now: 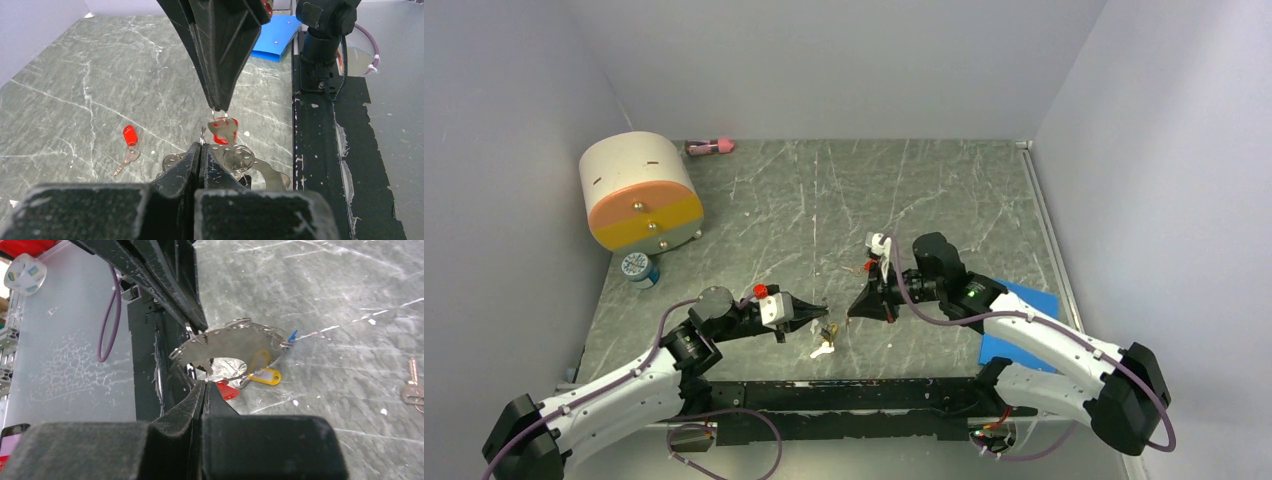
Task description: Put the keys on the keyring
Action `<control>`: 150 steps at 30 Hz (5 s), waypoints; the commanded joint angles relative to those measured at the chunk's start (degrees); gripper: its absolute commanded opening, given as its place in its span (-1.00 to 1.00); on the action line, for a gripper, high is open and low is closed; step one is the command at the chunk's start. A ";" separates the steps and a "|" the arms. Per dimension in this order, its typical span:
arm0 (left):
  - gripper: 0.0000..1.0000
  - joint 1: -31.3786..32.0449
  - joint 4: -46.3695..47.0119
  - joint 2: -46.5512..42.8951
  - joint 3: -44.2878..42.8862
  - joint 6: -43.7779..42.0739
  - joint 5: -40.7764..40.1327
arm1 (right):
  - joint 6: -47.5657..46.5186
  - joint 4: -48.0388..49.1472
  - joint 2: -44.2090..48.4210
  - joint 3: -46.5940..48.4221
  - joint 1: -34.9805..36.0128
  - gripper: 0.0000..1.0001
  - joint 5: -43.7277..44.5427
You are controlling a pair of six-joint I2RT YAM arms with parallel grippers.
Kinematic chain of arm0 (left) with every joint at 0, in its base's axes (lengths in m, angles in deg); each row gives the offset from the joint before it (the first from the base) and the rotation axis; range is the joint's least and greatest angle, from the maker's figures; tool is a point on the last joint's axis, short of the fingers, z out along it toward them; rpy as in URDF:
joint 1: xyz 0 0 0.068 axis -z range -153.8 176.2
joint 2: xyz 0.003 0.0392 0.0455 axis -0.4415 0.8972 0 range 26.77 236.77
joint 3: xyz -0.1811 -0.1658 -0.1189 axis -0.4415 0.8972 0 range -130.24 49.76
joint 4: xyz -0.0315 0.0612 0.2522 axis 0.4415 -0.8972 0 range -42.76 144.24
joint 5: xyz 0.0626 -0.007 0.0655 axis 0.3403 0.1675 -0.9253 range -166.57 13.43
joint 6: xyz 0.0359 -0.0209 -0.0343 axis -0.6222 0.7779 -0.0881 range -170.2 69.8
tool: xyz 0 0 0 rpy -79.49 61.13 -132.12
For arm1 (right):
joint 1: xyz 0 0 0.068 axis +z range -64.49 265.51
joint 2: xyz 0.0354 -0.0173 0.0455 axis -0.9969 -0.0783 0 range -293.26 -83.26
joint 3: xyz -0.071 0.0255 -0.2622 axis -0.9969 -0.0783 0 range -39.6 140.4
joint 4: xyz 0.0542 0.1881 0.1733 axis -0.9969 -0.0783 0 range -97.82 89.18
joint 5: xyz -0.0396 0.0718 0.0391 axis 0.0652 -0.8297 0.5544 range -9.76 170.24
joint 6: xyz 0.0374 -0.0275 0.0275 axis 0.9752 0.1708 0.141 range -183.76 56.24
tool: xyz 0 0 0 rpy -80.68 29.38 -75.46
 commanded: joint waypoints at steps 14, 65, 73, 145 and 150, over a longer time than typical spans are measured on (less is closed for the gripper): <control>-0.95 0.22 0.46 -0.01 -0.84 0.70 1.25 | -2.32 0.13 -1.62 5.44 4.90 -1.00 7.94; -0.95 0.19 -1.43 -1.57 -0.95 1.49 -0.06 | 6.57 -2.83 -5.13 12.84 6.58 -1.00 10.29; -0.95 0.22 -2.32 -1.37 -1.64 2.28 -1.02 | 7.92 -3.72 -7.63 14.54 6.76 -1.00 8.41; -0.95 0.18 2.62 -1.15 0.71 3.56 -4.11 | 6.88 -18.44 -7.67 25.50 21.75 0.28 35.76; -0.95 0.17 2.73 -1.24 0.73 3.51 -4.00 | 9.77 -19.03 -6.44 22.87 19.36 0.33 36.26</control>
